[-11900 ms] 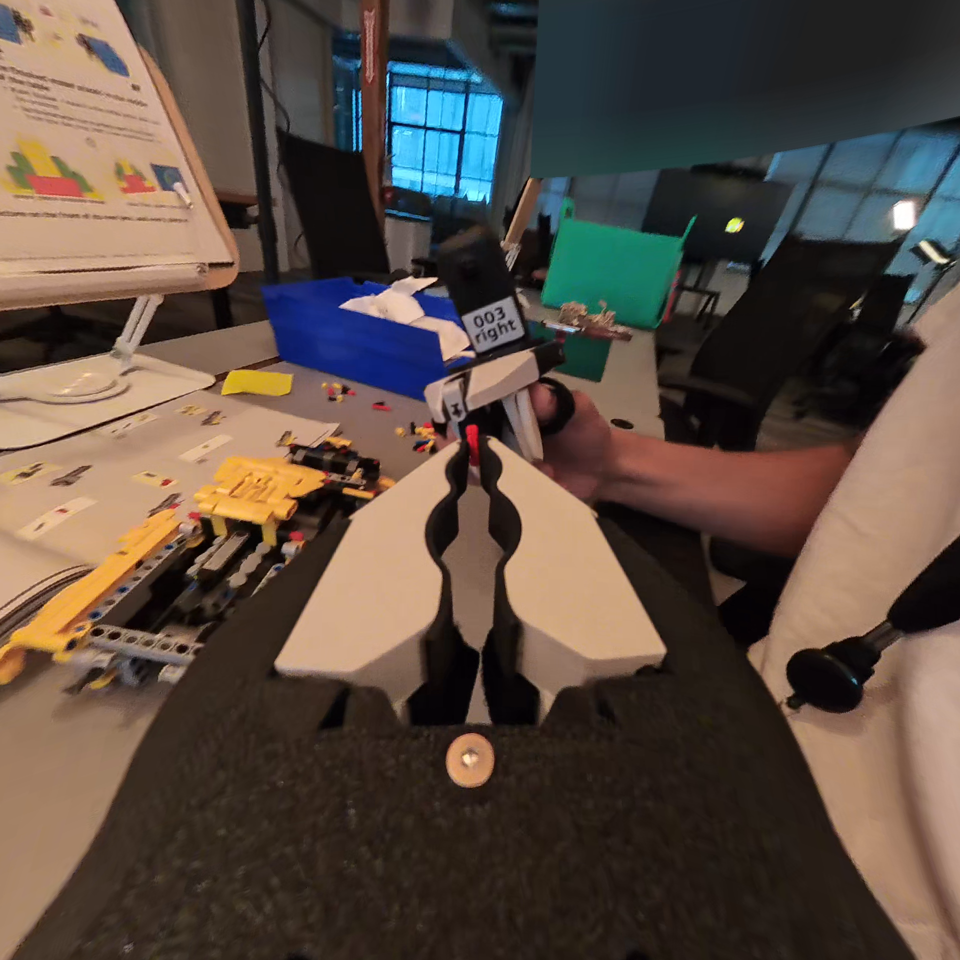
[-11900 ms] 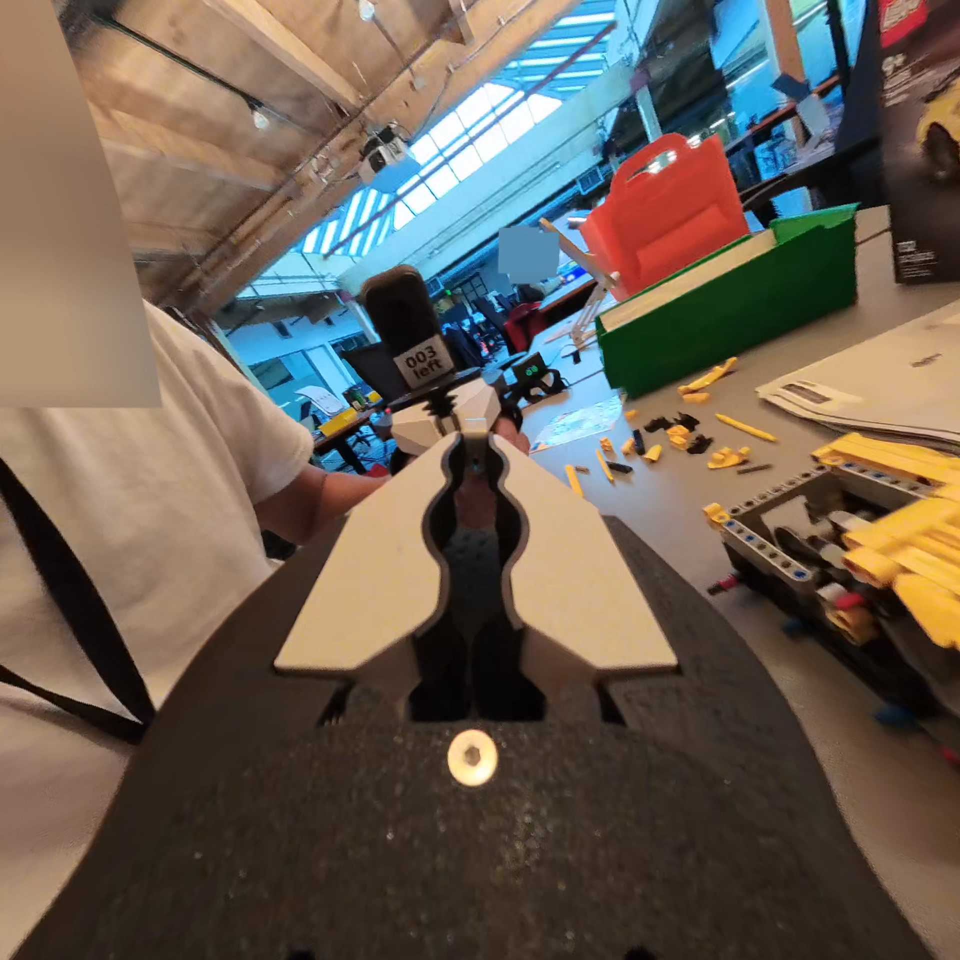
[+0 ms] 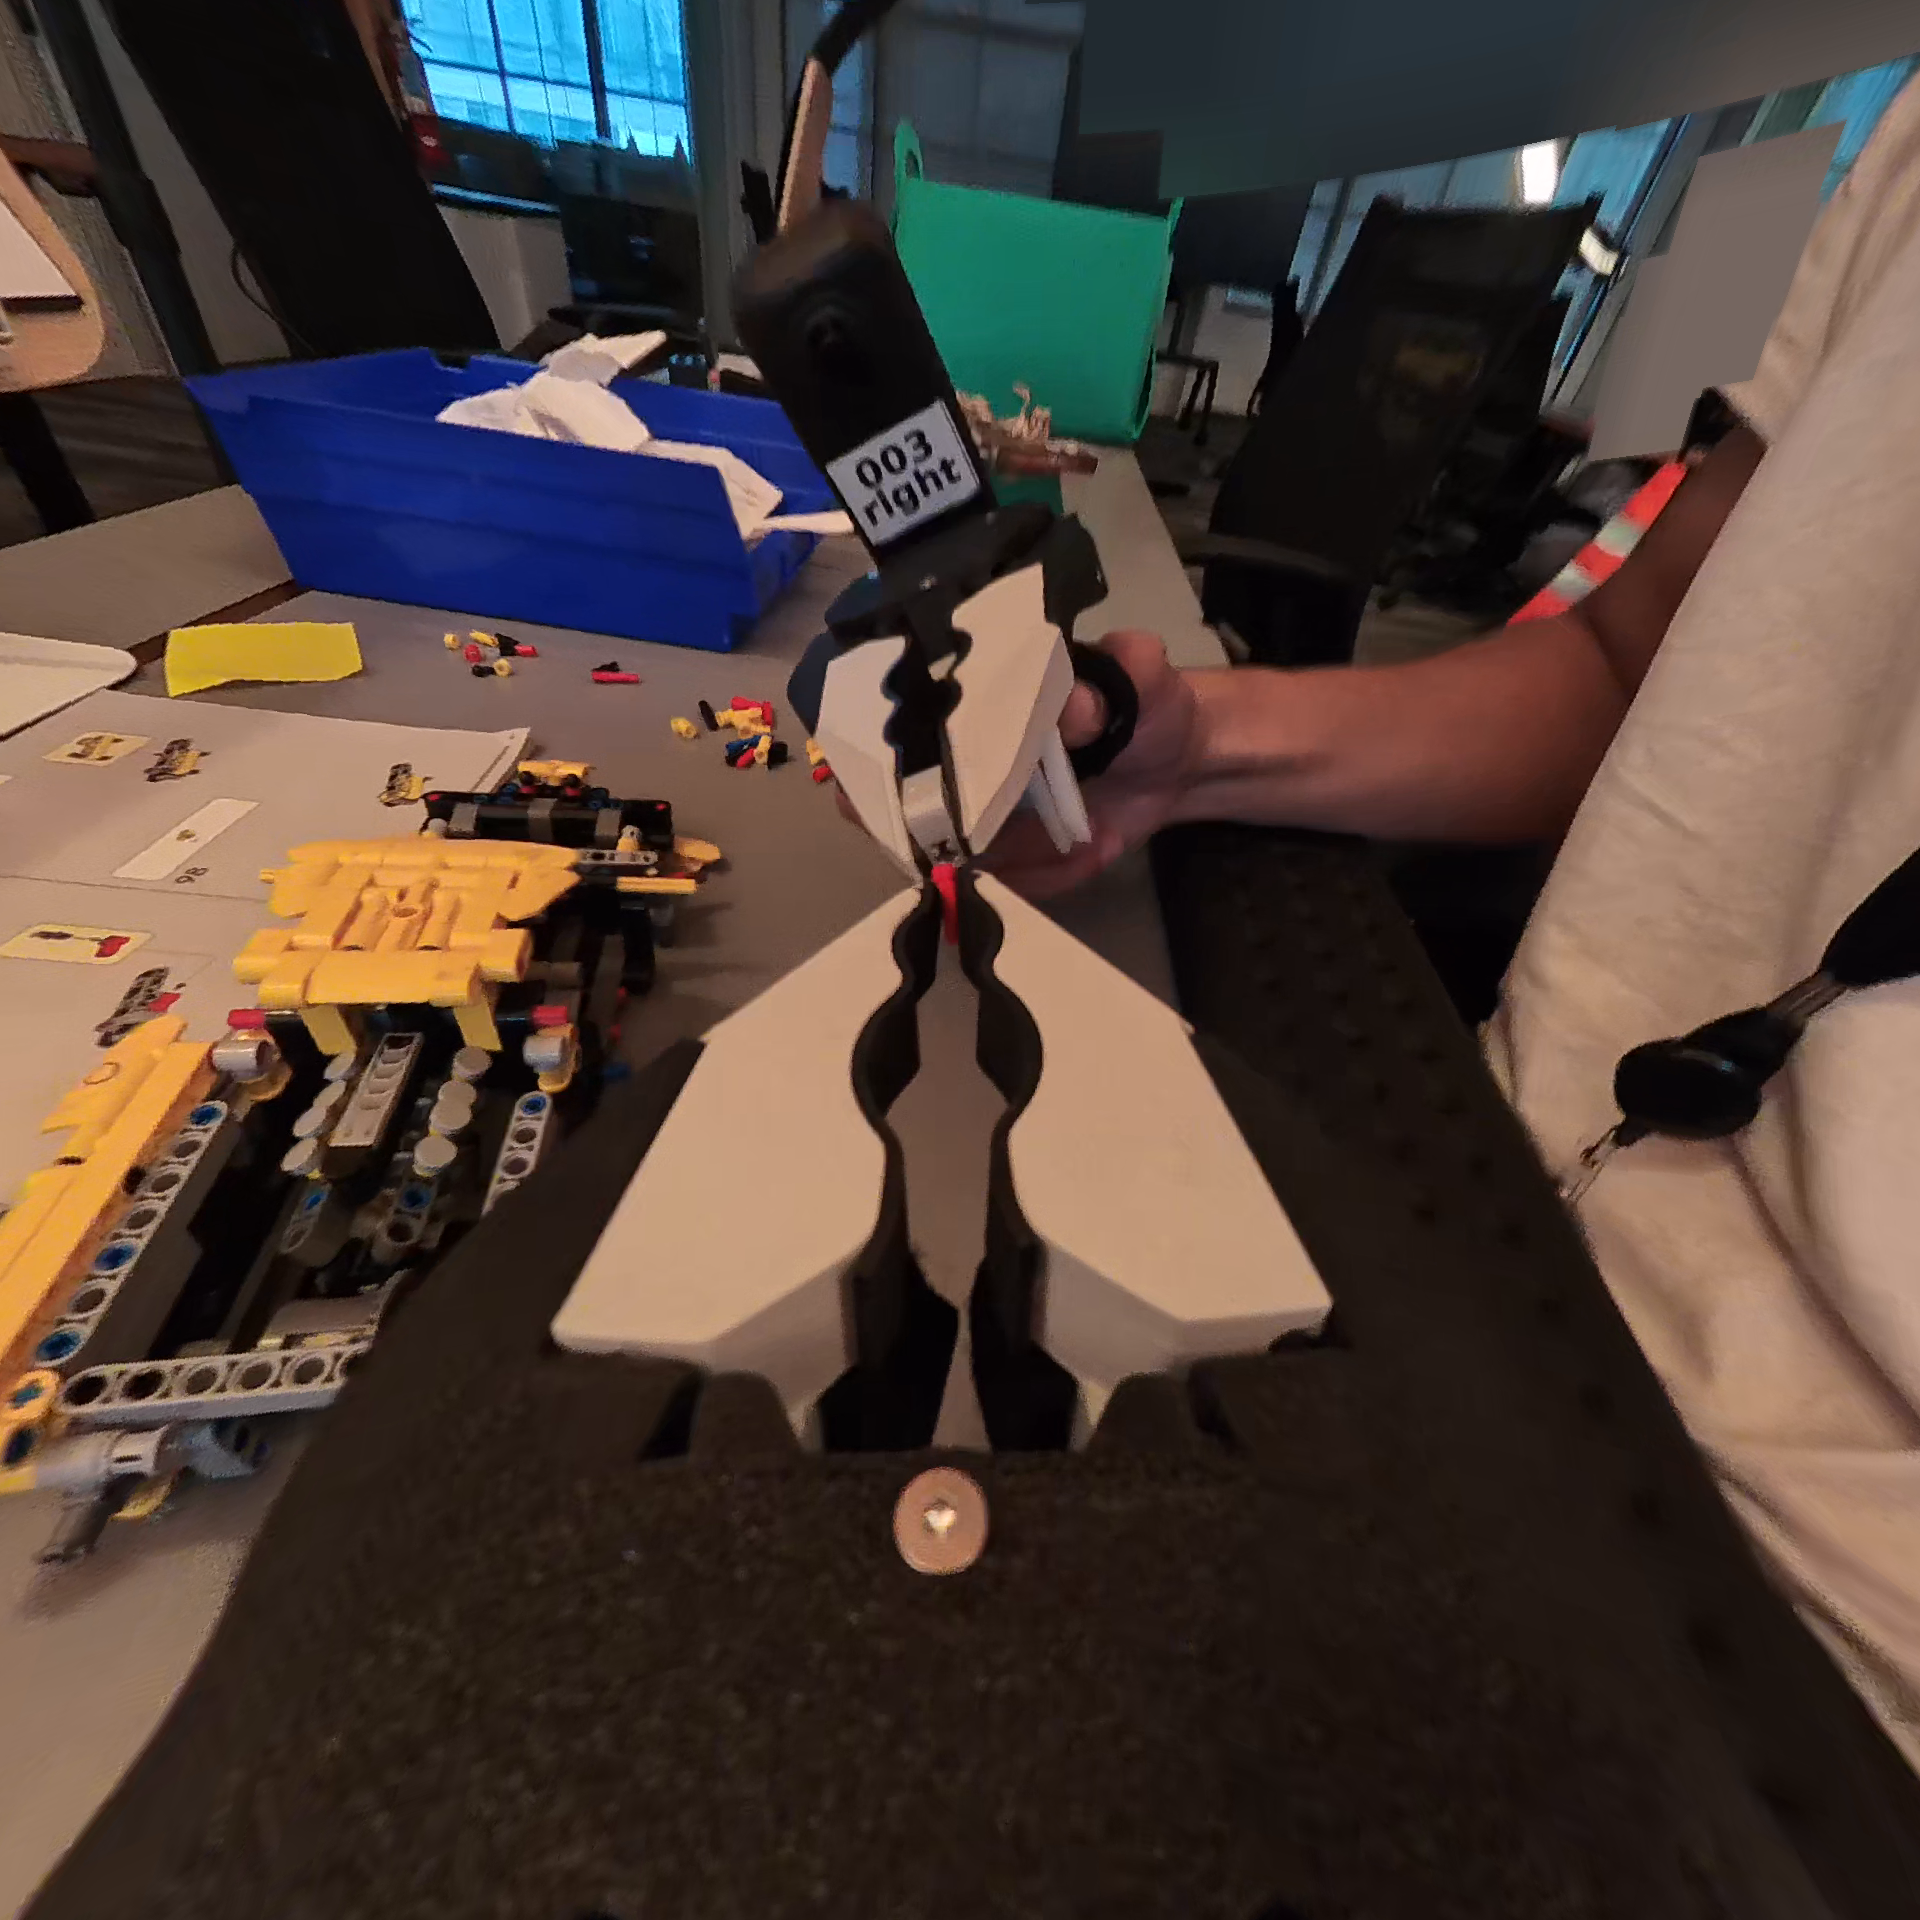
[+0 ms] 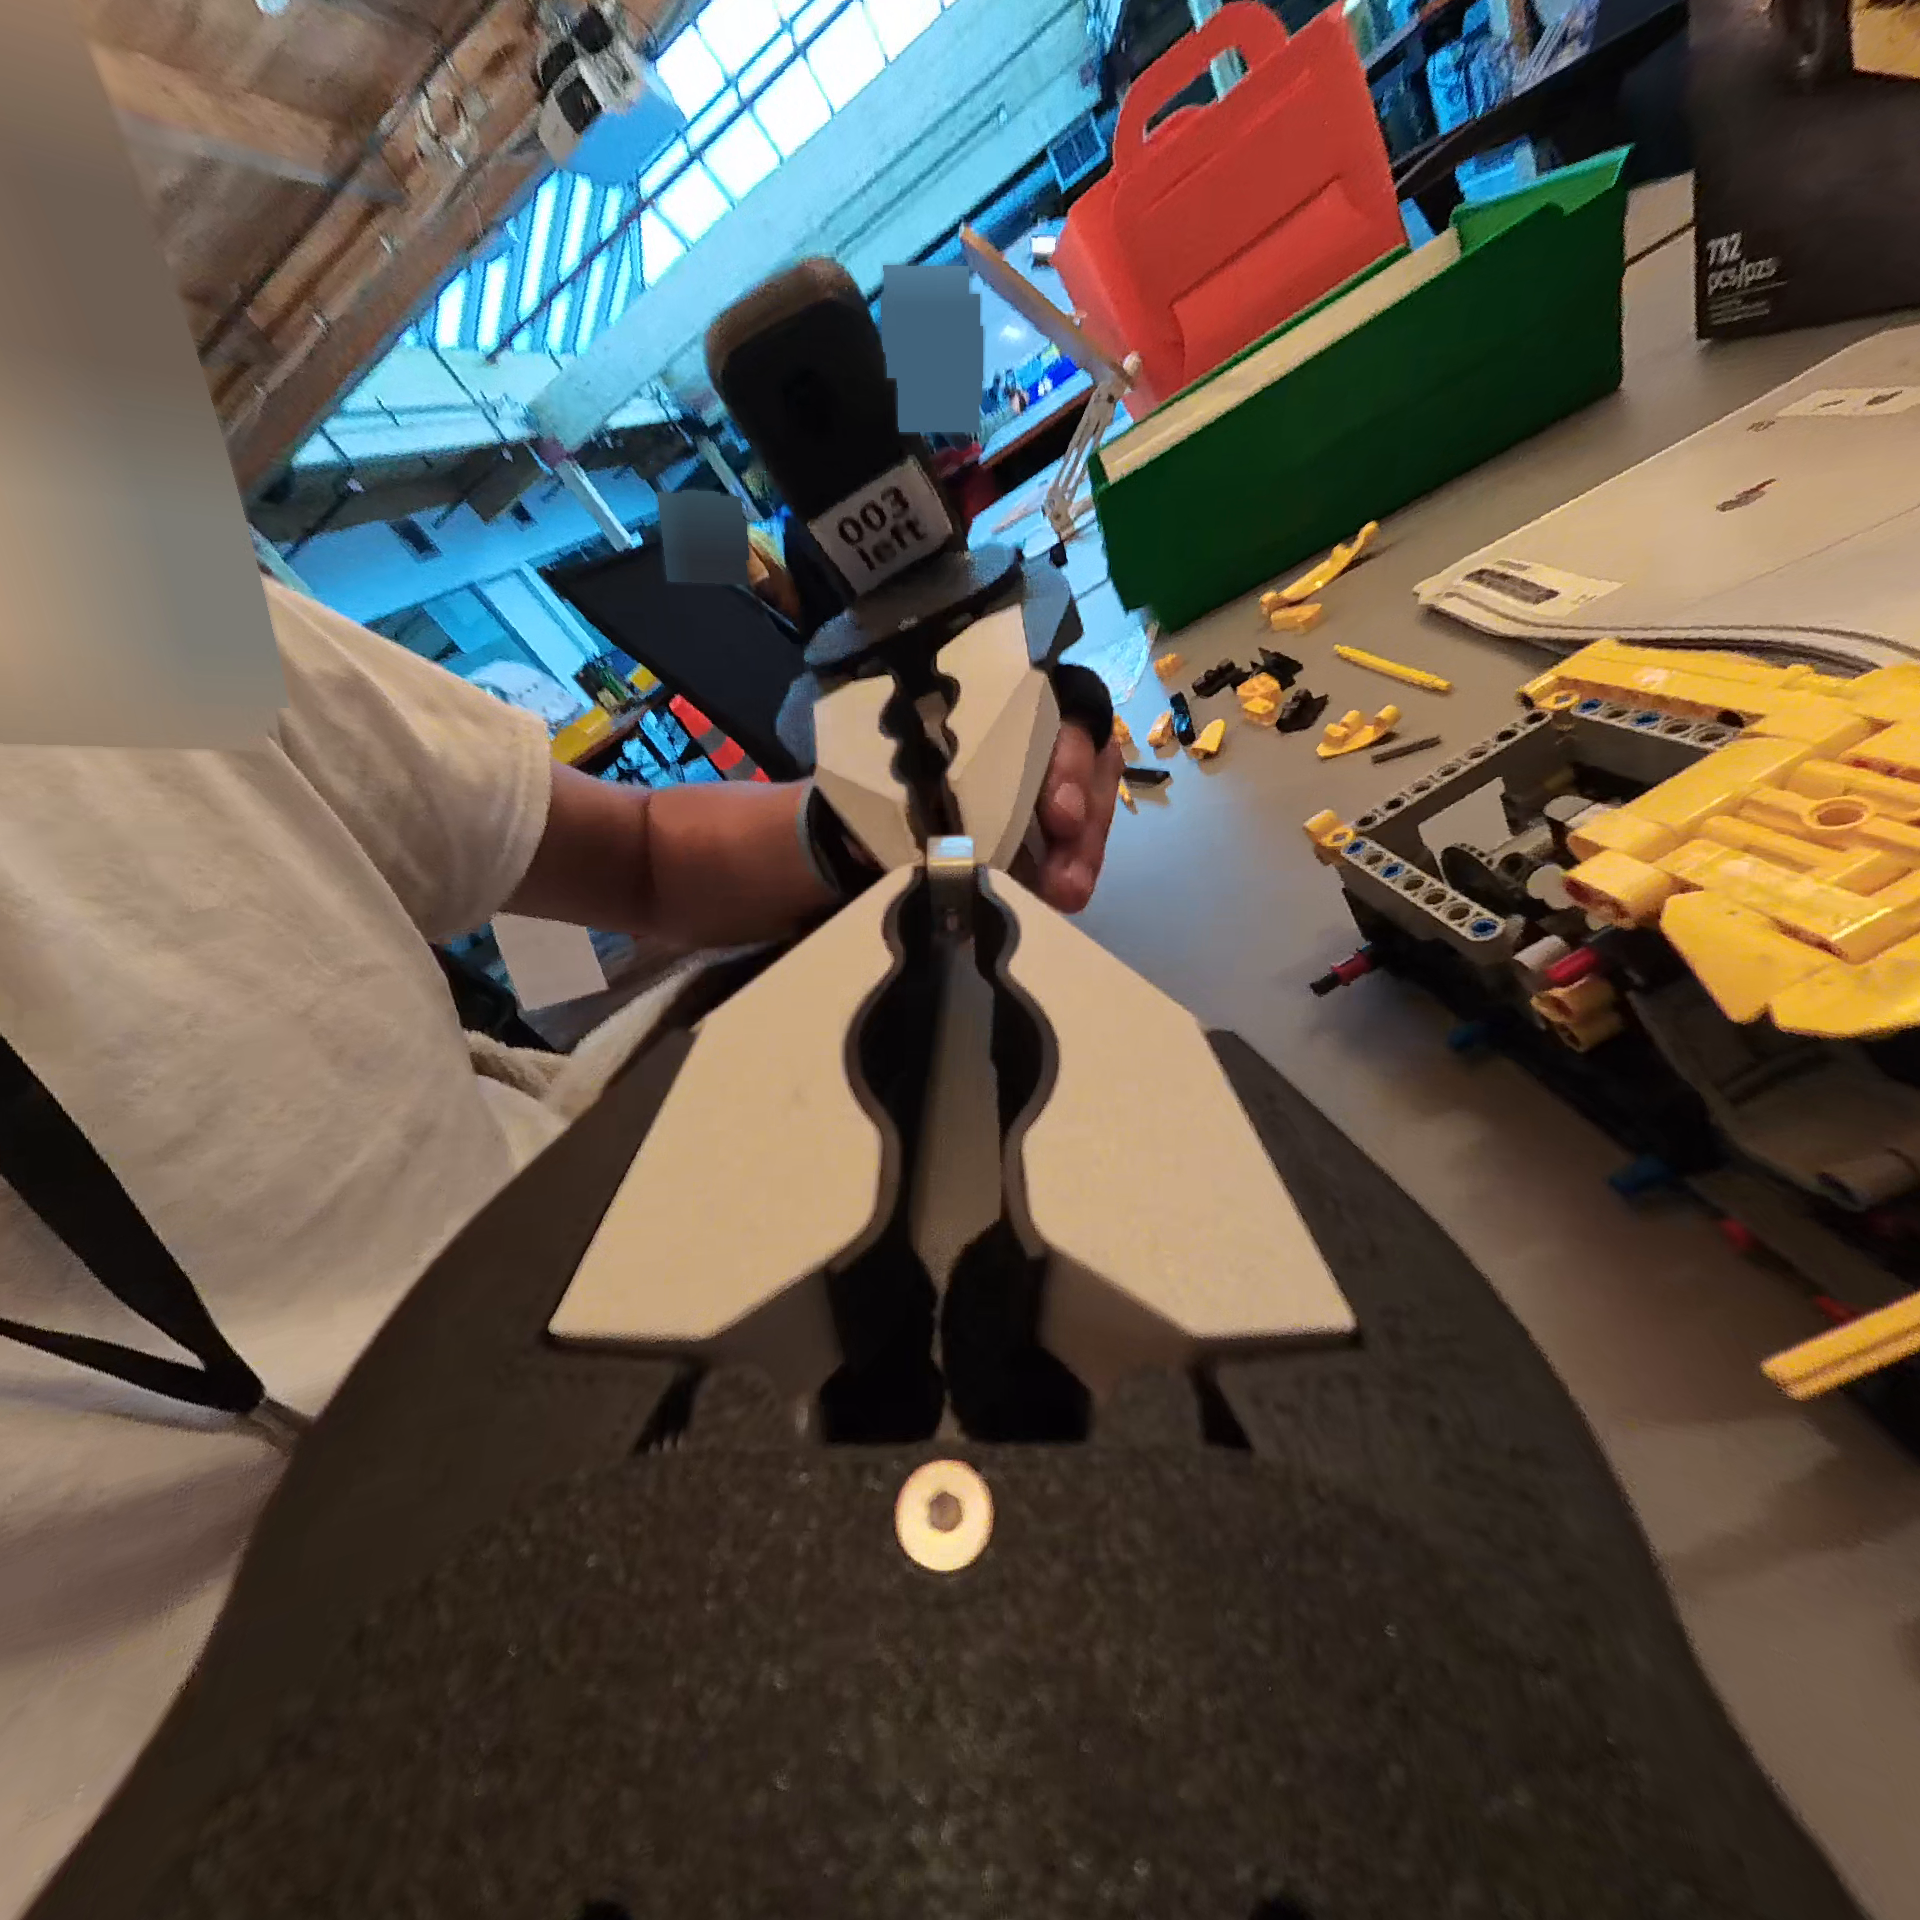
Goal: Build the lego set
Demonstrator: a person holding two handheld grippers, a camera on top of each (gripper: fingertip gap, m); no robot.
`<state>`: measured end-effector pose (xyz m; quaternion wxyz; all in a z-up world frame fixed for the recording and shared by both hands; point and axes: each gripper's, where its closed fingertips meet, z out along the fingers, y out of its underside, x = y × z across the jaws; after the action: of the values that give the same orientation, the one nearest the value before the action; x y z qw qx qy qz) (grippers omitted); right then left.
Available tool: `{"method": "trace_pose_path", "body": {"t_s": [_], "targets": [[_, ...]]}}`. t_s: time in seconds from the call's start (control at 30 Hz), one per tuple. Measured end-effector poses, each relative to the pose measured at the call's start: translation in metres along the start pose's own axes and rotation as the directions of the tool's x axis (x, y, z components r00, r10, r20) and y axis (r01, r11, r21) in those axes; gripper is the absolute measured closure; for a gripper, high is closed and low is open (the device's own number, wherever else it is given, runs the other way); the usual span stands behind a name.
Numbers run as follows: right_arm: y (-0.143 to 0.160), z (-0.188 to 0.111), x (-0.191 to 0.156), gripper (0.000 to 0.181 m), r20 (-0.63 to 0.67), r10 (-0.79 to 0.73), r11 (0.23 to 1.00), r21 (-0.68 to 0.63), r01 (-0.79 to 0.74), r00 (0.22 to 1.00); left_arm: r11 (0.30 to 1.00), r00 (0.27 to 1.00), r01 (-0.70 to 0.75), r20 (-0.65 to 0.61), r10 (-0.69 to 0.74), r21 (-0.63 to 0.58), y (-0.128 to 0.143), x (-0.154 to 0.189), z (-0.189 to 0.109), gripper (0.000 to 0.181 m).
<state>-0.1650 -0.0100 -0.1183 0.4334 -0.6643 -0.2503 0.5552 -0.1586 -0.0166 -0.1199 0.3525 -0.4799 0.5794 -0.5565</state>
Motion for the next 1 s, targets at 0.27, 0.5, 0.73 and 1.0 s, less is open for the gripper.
{"method": "trace_pose_path", "body": {"t_s": [0.27, 0.5, 0.73, 1.0], "targets": [[0.018, 0.003, 0.008, 0.175, -0.03, -0.017, 0.995, -0.102, 0.014, 0.999, 0.952, 0.957, -0.261, 0.086, 0.277, -0.158, 0.015, 0.0, -0.001, 0.178], [0.027, 0.007, 0.009, 0.175, 0.039, 0.132, 0.981, -0.148, -0.125, 0.99, 0.802, 0.817, -0.502, 0.125, 0.563, -0.323, 0.027, 0.0, -0.002, 0.179], [0.036, 0.008, 0.015, 0.175, 0.034, 0.209, 0.963, -0.184, -0.199, 0.977, 0.552, 0.598, -0.654, 0.093, 0.796, -0.517, 0.04, -0.003, -0.001, 0.179], [0.036, 0.009, 0.023, 0.175, -0.025, 0.195, 0.966, -0.166, -0.197, 0.98, 0.379, 0.438, -0.679, 0.068, 0.896, -0.629, 0.043, -0.012, -0.001, 0.179]]}}
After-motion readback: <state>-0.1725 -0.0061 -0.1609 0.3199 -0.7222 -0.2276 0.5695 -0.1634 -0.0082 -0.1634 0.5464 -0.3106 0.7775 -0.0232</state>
